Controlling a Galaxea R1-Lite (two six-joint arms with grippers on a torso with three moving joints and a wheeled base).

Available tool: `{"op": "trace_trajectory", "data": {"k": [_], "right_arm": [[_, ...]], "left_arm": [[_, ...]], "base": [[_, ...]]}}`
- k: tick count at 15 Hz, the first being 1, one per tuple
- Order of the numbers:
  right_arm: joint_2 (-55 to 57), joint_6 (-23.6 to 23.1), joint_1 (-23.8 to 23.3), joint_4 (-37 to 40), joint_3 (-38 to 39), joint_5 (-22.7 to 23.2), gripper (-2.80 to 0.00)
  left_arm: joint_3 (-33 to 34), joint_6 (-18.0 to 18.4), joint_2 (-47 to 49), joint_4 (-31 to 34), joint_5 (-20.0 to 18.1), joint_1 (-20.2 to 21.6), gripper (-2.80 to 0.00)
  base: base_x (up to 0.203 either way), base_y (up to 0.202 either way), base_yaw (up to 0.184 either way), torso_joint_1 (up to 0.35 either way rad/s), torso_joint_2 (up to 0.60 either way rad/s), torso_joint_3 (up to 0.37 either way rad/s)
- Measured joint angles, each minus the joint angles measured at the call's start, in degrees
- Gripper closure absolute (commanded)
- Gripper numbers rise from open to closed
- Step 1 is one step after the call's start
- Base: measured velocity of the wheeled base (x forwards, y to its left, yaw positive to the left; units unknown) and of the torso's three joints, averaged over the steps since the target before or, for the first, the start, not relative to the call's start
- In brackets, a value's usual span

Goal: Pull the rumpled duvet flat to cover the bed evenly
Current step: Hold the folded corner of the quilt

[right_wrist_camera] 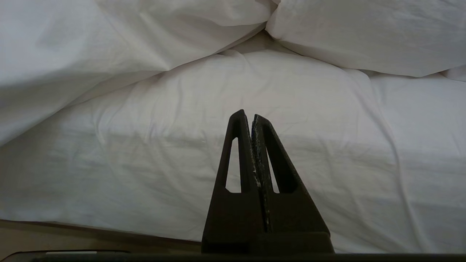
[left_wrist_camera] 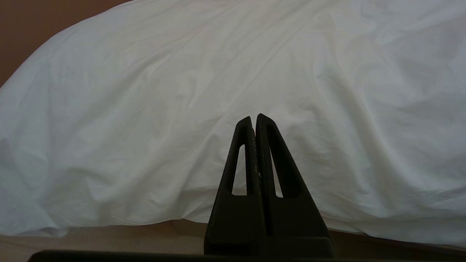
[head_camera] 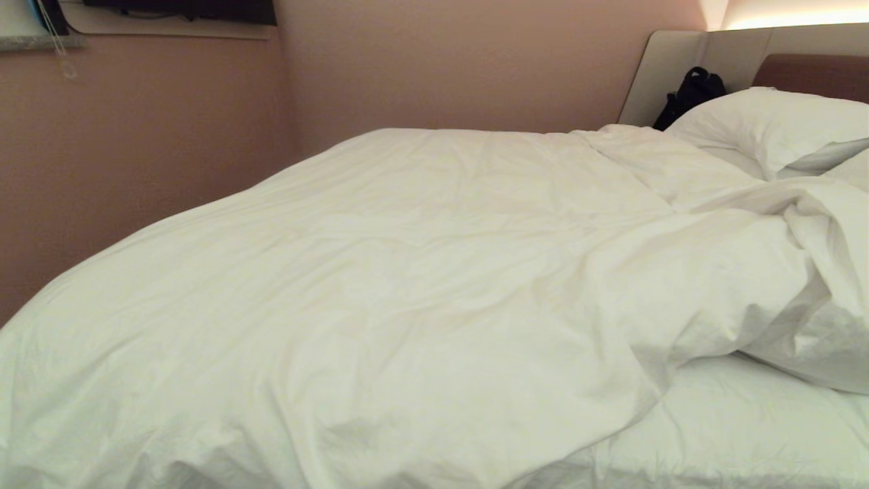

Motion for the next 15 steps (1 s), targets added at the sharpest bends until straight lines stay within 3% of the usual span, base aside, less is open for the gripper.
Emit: {"op": "trace_trajectory", "data": {"k": [15], "right_arm": [[0.0, 0.0, 0.0, 0.0, 0.0, 0.0, 0.00]], "left_arm": [[0.0, -0.1, 0.0, 0.0, -0.1, 0.0, 0.00]], "base": [[0.000, 0.000, 0.000, 0.000, 0.00, 0.000]]}}
